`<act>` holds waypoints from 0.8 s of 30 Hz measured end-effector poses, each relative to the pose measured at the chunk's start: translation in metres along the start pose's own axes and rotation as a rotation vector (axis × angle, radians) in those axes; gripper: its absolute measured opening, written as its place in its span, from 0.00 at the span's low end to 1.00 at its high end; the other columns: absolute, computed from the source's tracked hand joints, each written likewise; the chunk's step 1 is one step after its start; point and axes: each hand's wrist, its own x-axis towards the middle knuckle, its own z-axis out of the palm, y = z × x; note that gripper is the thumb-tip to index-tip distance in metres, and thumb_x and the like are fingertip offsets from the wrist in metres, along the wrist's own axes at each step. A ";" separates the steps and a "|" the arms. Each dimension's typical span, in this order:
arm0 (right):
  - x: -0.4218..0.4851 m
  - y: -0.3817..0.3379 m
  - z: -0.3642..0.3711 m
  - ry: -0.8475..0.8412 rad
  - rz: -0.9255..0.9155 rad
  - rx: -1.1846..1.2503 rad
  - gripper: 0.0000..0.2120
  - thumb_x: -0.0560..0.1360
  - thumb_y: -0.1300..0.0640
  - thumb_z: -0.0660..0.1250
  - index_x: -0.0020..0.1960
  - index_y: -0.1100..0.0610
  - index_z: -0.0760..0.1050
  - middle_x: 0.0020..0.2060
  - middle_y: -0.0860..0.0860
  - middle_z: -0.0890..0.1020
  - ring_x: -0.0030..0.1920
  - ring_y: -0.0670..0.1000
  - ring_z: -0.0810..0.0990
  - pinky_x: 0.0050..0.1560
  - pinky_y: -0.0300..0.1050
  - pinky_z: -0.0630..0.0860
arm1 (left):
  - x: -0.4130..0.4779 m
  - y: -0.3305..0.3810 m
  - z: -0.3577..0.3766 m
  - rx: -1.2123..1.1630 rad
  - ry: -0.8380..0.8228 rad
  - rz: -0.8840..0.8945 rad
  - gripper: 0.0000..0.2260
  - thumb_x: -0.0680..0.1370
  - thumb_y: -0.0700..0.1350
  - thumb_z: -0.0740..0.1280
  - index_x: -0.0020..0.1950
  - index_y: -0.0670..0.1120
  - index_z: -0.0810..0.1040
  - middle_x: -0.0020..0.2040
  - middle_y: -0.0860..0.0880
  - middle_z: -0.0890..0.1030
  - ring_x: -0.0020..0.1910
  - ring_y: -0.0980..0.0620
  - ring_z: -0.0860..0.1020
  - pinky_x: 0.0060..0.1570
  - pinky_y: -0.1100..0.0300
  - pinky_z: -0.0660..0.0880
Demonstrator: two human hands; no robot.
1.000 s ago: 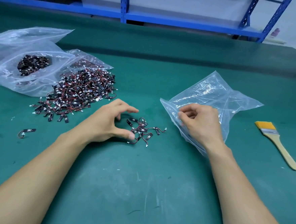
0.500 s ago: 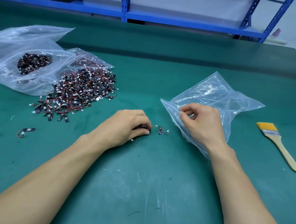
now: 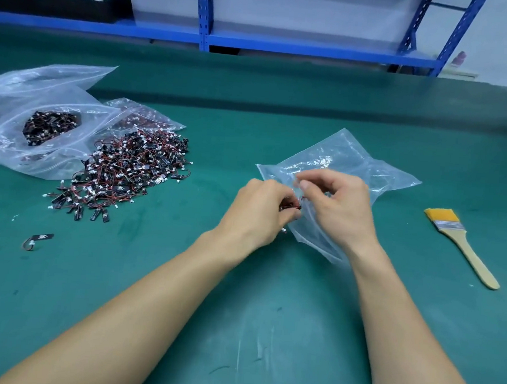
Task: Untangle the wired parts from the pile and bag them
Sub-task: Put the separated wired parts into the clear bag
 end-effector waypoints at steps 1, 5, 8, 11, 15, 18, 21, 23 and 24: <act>0.001 -0.001 -0.001 0.040 -0.005 0.018 0.07 0.76 0.60 0.71 0.47 0.50 0.85 0.39 0.40 0.85 0.41 0.42 0.82 0.45 0.36 0.76 | 0.003 0.002 0.002 0.063 -0.004 -0.031 0.03 0.76 0.48 0.72 0.44 0.51 0.83 0.35 0.55 0.81 0.37 0.51 0.78 0.40 0.58 0.74; 0.000 -0.003 0.002 0.109 -0.062 -0.040 0.05 0.75 0.59 0.72 0.46 0.50 0.85 0.39 0.41 0.86 0.39 0.44 0.81 0.44 0.36 0.77 | 0.015 0.003 0.001 0.190 -0.056 -0.219 0.03 0.75 0.45 0.73 0.43 0.47 0.84 0.39 0.47 0.83 0.43 0.44 0.79 0.39 0.58 0.73; -0.002 -0.004 0.007 0.126 -0.086 -0.057 0.06 0.73 0.59 0.72 0.45 0.49 0.85 0.35 0.46 0.85 0.35 0.46 0.80 0.39 0.34 0.75 | 0.026 0.003 -0.002 0.022 -0.056 -0.378 0.07 0.72 0.46 0.75 0.35 0.48 0.83 0.34 0.50 0.82 0.34 0.51 0.77 0.28 0.63 0.68; -0.004 -0.004 0.010 0.159 -0.107 -0.041 0.06 0.72 0.60 0.73 0.44 0.50 0.86 0.33 0.46 0.85 0.33 0.43 0.80 0.37 0.29 0.72 | 0.026 0.010 0.004 -0.125 0.058 -0.392 0.07 0.72 0.47 0.74 0.35 0.46 0.84 0.33 0.46 0.82 0.32 0.48 0.75 0.30 0.57 0.76; -0.004 -0.004 0.010 0.173 -0.104 -0.045 0.06 0.72 0.59 0.73 0.44 0.49 0.86 0.33 0.45 0.85 0.32 0.44 0.79 0.37 0.28 0.72 | 0.019 0.012 0.009 -0.257 0.030 -0.302 0.09 0.77 0.47 0.71 0.53 0.44 0.83 0.51 0.49 0.85 0.49 0.52 0.83 0.53 0.52 0.79; -0.002 -0.002 0.008 0.182 -0.086 -0.045 0.05 0.72 0.58 0.72 0.43 0.49 0.85 0.32 0.43 0.84 0.32 0.43 0.78 0.37 0.30 0.72 | 0.013 0.006 0.002 -0.415 -0.148 -0.227 0.14 0.78 0.38 0.68 0.63 0.47 0.78 0.65 0.51 0.79 0.57 0.56 0.82 0.62 0.51 0.77; -0.002 -0.002 0.008 0.190 -0.069 -0.054 0.04 0.72 0.57 0.72 0.43 0.49 0.85 0.32 0.43 0.84 0.32 0.44 0.78 0.38 0.33 0.74 | 0.006 -0.003 -0.006 -0.456 -0.188 -0.191 0.24 0.80 0.32 0.62 0.75 0.47 0.70 0.72 0.51 0.73 0.64 0.56 0.78 0.69 0.54 0.72; -0.001 -0.001 0.008 0.203 -0.053 -0.057 0.04 0.73 0.57 0.72 0.43 0.49 0.85 0.32 0.43 0.84 0.31 0.44 0.78 0.38 0.34 0.75 | 0.004 -0.011 -0.011 -0.477 -0.141 -0.177 0.25 0.79 0.28 0.61 0.76 0.44 0.68 0.71 0.51 0.74 0.62 0.55 0.79 0.67 0.56 0.73; 0.000 -0.001 0.008 0.207 -0.046 -0.059 0.04 0.73 0.57 0.72 0.44 0.49 0.85 0.32 0.42 0.84 0.31 0.44 0.78 0.38 0.34 0.75 | 0.003 -0.014 -0.013 -0.459 -0.109 -0.163 0.25 0.79 0.28 0.62 0.74 0.43 0.70 0.69 0.51 0.76 0.60 0.56 0.80 0.65 0.57 0.75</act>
